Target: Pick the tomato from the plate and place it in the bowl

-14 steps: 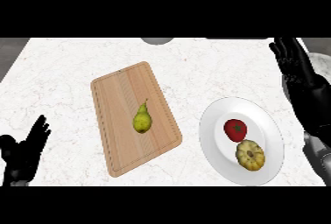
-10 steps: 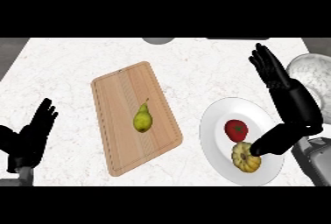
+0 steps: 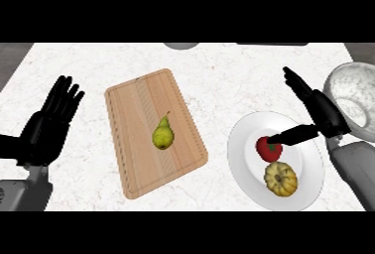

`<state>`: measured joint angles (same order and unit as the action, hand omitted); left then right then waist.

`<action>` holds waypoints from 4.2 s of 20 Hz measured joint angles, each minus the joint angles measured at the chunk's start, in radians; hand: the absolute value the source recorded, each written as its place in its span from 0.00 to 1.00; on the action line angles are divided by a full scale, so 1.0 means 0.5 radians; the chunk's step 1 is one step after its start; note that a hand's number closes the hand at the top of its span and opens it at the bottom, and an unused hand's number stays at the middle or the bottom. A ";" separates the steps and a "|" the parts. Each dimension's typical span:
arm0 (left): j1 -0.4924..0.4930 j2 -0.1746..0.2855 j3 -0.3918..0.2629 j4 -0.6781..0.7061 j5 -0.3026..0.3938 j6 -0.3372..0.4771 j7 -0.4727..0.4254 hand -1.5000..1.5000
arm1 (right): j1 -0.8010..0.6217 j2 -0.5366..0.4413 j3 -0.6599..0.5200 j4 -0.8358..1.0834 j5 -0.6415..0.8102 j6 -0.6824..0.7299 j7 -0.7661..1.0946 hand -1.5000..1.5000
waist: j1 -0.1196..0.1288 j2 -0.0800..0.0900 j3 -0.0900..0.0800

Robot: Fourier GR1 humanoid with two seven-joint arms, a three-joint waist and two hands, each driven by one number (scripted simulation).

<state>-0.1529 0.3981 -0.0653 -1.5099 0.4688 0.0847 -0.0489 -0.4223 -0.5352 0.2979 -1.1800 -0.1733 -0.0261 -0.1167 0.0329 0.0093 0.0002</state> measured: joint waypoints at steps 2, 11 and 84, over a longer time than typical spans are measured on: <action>0.011 -0.015 0.011 -0.045 0.014 -0.006 0.010 0.50 | -0.128 0.023 -0.010 0.175 0.087 0.005 -0.058 0.00 | -0.002 -0.003 0.001; -0.027 -0.028 0.007 -0.079 0.020 -0.039 0.048 0.50 | -0.639 -0.237 0.332 0.462 0.476 0.598 0.271 0.00 | 0.037 -0.004 -0.008; 0.133 -0.301 0.398 -0.262 -0.258 -0.255 0.229 0.50 | -0.036 0.018 0.159 0.023 2.070 1.112 -0.200 1.00 | -0.124 -0.051 -0.014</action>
<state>-0.0865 0.2475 0.1335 -1.6409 0.3397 -0.0427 0.0658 -0.4401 -0.5264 0.3776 -1.1686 0.8619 0.5301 -0.2169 -0.0290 -0.0161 -0.0069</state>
